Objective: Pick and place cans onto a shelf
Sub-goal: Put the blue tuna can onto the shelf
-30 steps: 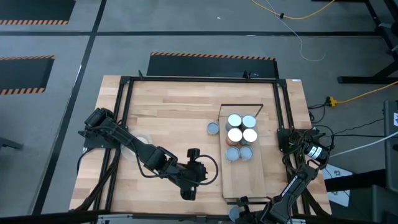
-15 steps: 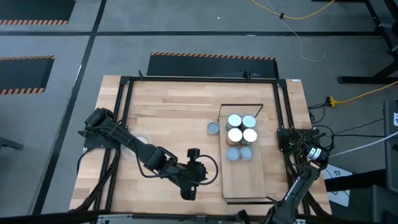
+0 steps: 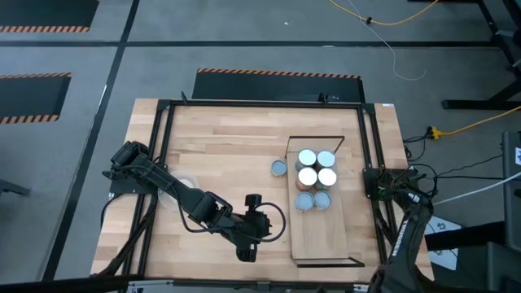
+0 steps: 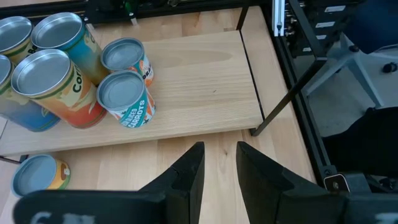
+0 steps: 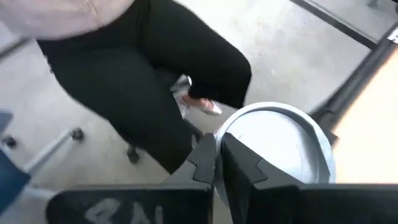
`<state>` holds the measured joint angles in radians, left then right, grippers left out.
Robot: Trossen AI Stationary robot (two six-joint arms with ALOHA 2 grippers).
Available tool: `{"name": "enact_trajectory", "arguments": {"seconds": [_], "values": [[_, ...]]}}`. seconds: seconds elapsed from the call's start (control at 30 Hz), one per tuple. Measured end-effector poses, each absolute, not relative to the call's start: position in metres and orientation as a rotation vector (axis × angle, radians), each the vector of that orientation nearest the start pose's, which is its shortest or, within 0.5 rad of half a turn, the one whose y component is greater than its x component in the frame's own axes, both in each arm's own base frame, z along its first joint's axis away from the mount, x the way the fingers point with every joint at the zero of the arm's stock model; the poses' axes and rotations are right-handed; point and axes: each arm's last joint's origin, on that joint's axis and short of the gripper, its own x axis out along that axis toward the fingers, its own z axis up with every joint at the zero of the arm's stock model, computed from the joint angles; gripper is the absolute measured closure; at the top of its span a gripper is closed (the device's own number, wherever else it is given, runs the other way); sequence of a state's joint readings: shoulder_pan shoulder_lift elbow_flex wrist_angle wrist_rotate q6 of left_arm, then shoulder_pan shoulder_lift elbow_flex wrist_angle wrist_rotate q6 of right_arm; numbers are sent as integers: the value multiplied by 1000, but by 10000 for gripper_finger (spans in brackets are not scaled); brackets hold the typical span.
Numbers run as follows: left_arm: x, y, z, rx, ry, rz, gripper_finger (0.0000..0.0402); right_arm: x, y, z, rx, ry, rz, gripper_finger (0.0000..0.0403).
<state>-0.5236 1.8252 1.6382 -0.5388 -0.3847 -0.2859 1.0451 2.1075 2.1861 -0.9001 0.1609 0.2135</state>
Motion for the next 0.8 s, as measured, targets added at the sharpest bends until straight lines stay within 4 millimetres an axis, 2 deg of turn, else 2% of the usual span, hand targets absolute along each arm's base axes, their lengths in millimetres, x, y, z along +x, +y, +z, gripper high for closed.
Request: {"name": "enact_trajectory", "arguments": {"seconds": [0.2, 0.63, 0.8], "values": [[360, -195, 310, 43, 662, -38, 315, 224, 375, 360, -392, 893, 717, 383], [360, -195, 310, 42, 661, -38, 315, 213, 351, 367, -611, 984, 676, 383], [360, -195, 310, 42, 661, -38, 315, 202, 328, 385, -628, 1019, 637, 383]]}}
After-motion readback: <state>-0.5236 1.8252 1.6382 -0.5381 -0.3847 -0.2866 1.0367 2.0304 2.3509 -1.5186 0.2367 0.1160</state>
